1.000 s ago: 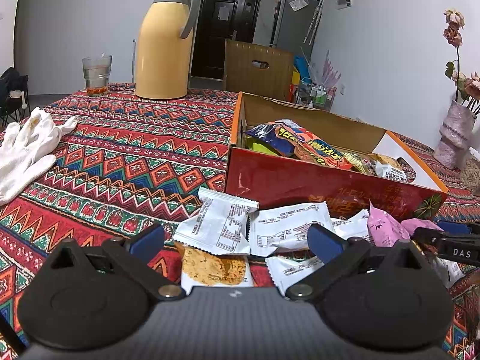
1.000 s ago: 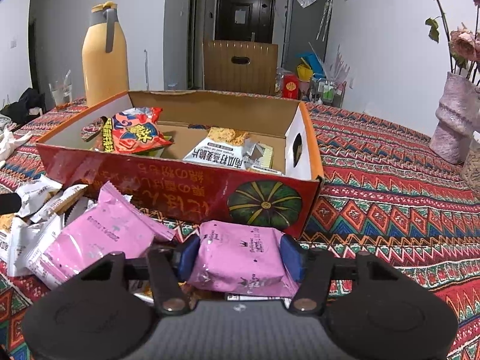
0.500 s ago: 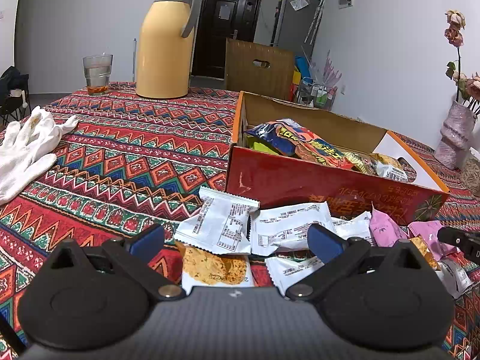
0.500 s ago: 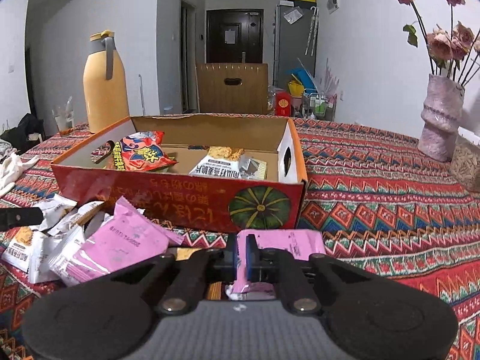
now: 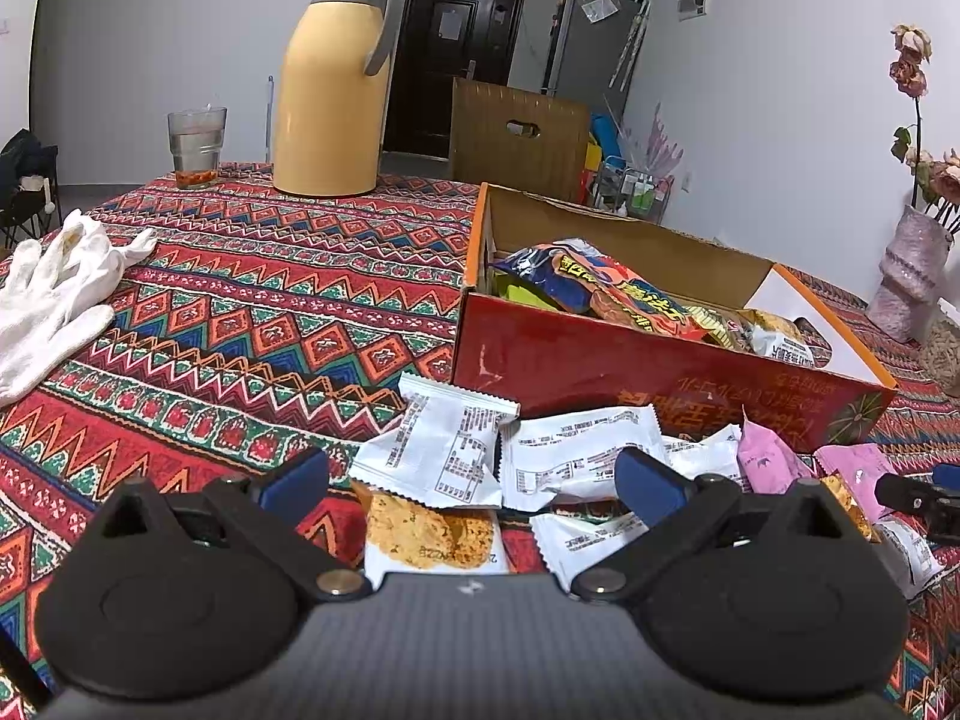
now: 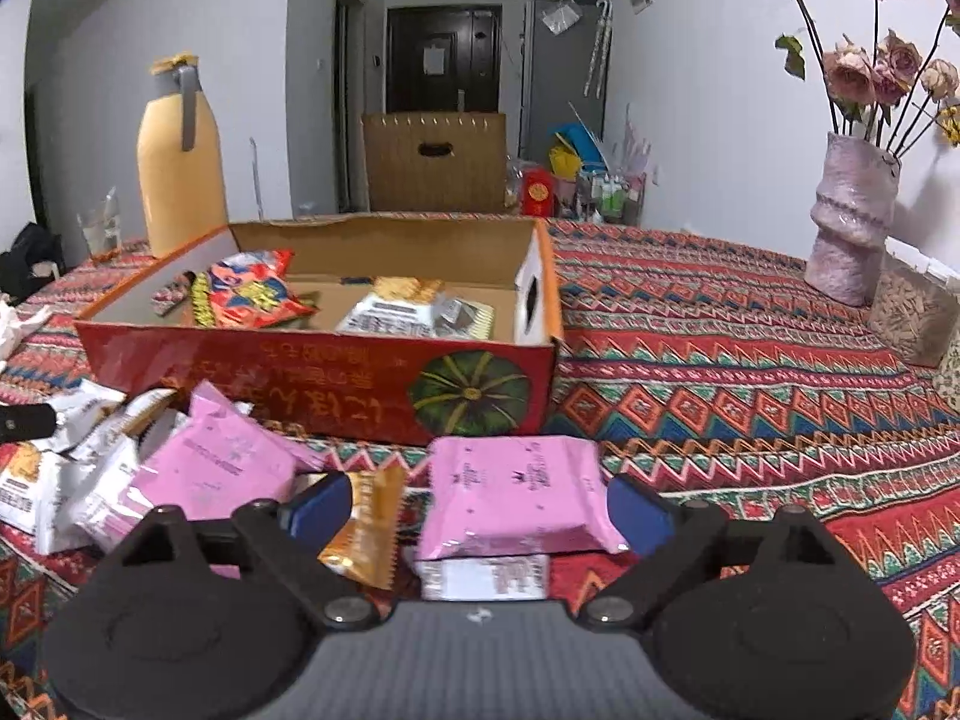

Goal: Organize snacks
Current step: 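Lift the pink packet with the right tool and hold it, then grasp a white packet with the left tool, then carry the white packet in the left tool while the right carries the pink packet over the box, then open the left tool over the box while the right releases the pink packet inside, then move both tools back toward the loose snack pile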

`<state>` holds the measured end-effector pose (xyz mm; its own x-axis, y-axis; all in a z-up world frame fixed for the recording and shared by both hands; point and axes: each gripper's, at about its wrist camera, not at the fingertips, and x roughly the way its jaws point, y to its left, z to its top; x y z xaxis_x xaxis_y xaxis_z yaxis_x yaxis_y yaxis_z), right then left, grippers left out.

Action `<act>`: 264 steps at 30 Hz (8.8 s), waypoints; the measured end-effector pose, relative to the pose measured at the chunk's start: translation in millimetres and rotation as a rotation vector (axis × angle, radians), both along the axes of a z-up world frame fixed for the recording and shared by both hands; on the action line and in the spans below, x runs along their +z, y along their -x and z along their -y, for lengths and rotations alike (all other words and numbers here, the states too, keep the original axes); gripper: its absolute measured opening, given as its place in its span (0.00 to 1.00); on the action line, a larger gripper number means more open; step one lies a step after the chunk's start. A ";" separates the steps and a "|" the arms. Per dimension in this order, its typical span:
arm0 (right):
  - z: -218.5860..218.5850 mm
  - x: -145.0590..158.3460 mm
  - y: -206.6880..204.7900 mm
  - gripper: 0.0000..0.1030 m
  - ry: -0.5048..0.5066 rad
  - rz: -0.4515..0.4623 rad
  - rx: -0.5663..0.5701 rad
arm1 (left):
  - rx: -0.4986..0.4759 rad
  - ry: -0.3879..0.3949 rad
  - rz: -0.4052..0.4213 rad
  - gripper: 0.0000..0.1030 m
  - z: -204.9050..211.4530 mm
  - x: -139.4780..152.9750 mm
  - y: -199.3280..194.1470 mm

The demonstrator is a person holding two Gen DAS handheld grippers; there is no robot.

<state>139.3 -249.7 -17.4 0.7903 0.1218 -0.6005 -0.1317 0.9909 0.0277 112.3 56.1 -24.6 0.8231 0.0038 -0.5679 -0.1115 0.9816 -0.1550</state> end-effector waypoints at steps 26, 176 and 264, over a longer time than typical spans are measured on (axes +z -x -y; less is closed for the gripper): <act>2.5 -28.1 -37.8 0.64 -0.003 -0.060 0.003 | 0.005 0.001 -0.030 1.00 0.5 -3.2 -5.1; -45.8 33.9 -95.4 0.65 -0.083 0.263 0.018 | -0.015 -0.082 0.105 0.41 41.5 59.8 -123.2; 9.0 -1.1 39.8 1.00 -0.015 0.086 -0.054 | -0.015 -0.099 -0.025 1.00 13.3 18.5 4.5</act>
<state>99.5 -258.7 -18.6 0.8443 0.0864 -0.5289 -0.0808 0.9962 0.0338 107.9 42.7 -6.1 0.8090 0.0490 -0.5858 -0.0998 0.9935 -0.0548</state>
